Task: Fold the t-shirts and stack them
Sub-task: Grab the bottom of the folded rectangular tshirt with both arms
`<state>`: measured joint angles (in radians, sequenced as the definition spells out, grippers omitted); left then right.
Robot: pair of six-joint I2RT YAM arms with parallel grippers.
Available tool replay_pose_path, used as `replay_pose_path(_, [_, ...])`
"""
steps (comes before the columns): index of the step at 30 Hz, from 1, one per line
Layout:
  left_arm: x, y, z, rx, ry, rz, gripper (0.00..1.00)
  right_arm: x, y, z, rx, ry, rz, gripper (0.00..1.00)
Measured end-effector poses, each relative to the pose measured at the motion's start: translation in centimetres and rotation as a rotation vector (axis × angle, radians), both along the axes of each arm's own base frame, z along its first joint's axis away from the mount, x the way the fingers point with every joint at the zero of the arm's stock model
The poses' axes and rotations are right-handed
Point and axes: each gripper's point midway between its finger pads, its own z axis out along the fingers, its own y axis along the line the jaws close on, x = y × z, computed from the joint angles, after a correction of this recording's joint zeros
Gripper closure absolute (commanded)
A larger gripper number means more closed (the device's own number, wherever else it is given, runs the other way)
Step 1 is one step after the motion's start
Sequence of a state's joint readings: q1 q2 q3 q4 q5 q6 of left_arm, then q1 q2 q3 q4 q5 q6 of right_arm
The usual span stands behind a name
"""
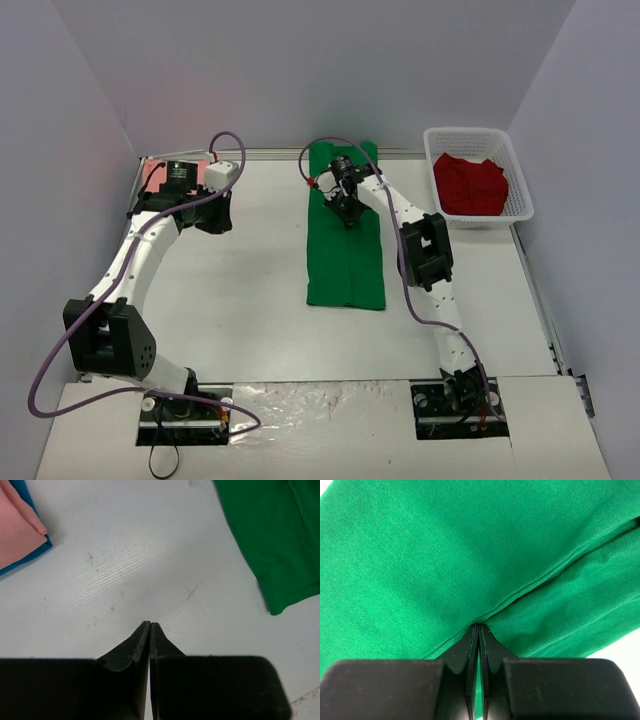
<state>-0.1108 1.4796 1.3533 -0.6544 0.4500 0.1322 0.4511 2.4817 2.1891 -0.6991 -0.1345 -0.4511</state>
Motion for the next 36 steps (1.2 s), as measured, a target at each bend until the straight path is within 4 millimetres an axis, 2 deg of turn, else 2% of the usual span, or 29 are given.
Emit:
replay_pose_path(6, [0.0,0.1,0.0,0.008,-0.003,-0.006,0.97,0.5,-0.1,0.1,-0.014,-0.016,0.006,1.0])
replay_pose_path(9, [0.0,0.1,-0.1,0.015,-0.004,-0.012,0.89,0.6,-0.1,0.1,-0.014,-0.021,0.01,1.0])
replay_pose_path(12, [-0.2,0.2,-0.1,0.021,-0.004,-0.022,0.75,0.4,-0.3,0.3,-0.013,-0.026,0.016,1.0])
replay_pose_path(13, [-0.3,0.2,-0.1,0.022,-0.004,-0.028,0.7,0.0,-0.5,0.4,-0.016,-0.021,0.017,1.0])
replay_pose_path(16, [-0.7,0.1,0.4,0.021,-0.016,-0.041,0.64,-1.6,-1.2,1.5,-0.015,0.002,0.02,0.99])
replay_pose_path(18, [-0.9,0.0,1.3,0.017,-0.039,-0.048,0.61,-2.5,-1.4,3.5,0.001,-0.006,0.022,0.98])
replay_pose_path(20, [-1.2,0.0,2.2,0.015,-0.067,-0.053,0.61,-2.8,-1.5,6.4,0.023,-0.041,0.023,0.98])
replay_pose_path(24, [-2.0,0.1,4.4,0.011,-0.133,-0.055,0.63,-3.4,-1.8,13.8,0.083,-0.173,0.02,1.0])
replay_pose_path(26, [-2.5,0.1,5.3,0.008,-0.16,-0.059,0.63,-4.6,-2.8,16.8,0.094,-0.225,0.0,1.0])
replay_pose_path(28, [-3.2,0.1,6.0,0.003,-0.178,-0.068,0.63,-6.2,-4.2,18.8,0.11,-0.256,-0.037,1.0])
replay_pose_path(30, [-4.1,0.0,6.2,-0.002,-0.189,-0.084,0.63,-7.9,-6.0,18.9,0.111,-0.247,-0.081,0.89])
replay_pose_path(31, [-4.8,-0.2,6.1,0.004,-0.191,-0.103,0.62,-9.1,-7.3,18.4,0.102,-0.234,-0.109,0.8])
replay_pose_path(32, [-5.3,-0.2,5.9,0.011,-0.189,-0.118,0.62,-10.8,-8.8,17.2,0.082,-0.202,-0.136,0.66])
replay_pose_path(33, [-5.9,-0.3,5.6,0.022,-0.186,-0.137,0.62,-11.5,-9.5,16.8,0.073,-0.19,-0.149,0.58])
replay_pose_path(35, [-6.8,-0.9,5.0,0.049,-0.178,-0.185,0.59,-13.6,-11.6,15.4,0.066,-0.175,-0.179,0.46])
replay_pose_path(36, [-7.4,-1.5,4.5,0.066,-0.173,-0.22,0.58,-15.1,-13.0,14.8,0.063,-0.162,-0.205,0.44])
